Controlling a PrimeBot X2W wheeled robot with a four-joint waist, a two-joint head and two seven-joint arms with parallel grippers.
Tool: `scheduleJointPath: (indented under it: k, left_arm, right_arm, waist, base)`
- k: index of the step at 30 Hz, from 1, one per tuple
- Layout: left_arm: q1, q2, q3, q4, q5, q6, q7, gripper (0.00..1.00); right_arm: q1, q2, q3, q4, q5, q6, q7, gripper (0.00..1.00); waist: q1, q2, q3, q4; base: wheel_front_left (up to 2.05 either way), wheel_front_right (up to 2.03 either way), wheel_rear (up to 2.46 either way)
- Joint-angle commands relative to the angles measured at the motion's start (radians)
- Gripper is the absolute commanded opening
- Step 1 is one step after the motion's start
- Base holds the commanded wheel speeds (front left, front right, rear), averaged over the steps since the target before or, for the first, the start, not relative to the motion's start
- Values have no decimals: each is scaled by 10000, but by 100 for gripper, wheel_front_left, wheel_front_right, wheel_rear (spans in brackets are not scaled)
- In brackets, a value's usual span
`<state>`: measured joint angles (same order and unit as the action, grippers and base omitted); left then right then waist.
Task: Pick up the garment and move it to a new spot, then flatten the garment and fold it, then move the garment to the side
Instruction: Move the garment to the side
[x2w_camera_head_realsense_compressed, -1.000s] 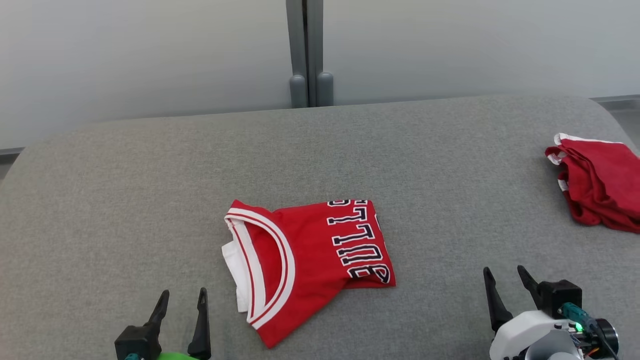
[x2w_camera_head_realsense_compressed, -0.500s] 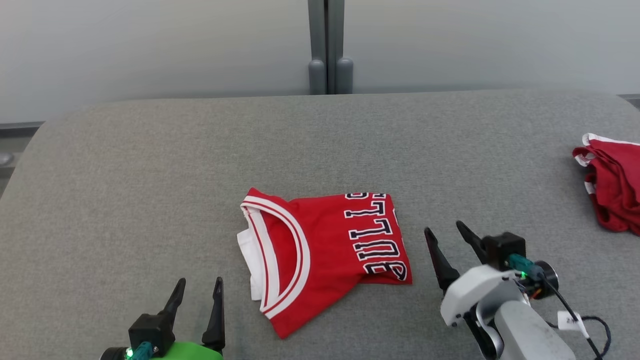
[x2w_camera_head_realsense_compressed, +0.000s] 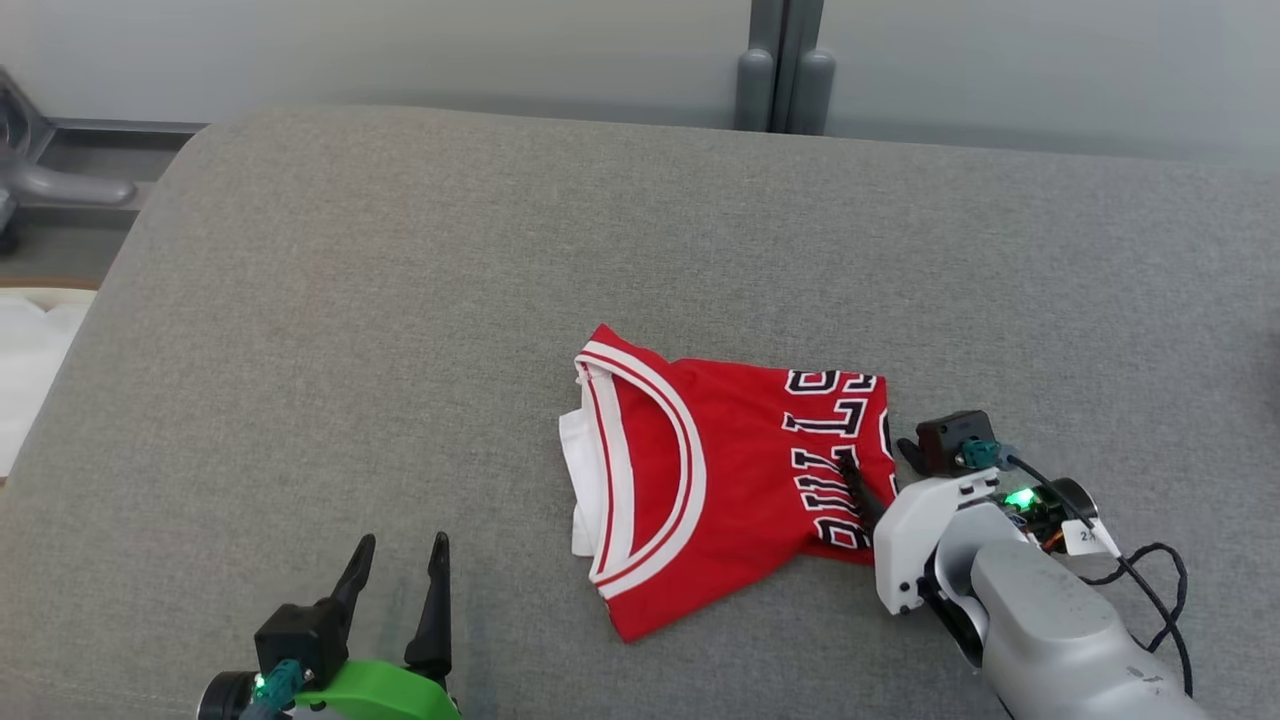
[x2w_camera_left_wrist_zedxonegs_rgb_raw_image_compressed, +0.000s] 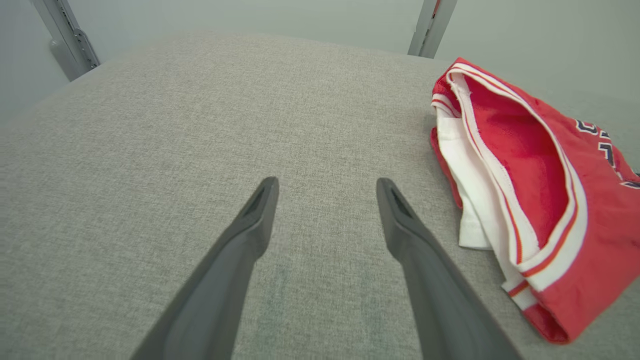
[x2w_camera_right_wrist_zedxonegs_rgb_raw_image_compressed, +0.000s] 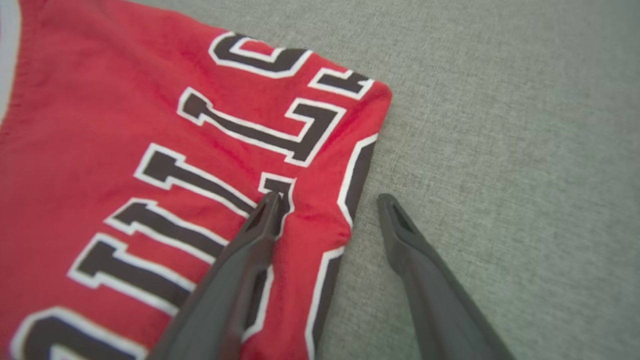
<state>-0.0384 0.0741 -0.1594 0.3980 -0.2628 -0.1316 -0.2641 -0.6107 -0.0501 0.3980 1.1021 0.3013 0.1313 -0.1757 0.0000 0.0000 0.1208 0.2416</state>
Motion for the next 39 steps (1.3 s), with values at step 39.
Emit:
scheduleJointPath:
  k: [39]
  left_arm:
    - [-386,457,-1109,-824,-223,26,8,100]
  right_arm:
    - [38,-43,-4026,644,-4292,-27,-441,0]
  waist:
    - [0,0,577,-7210]
  base:
    - [0,0,0]
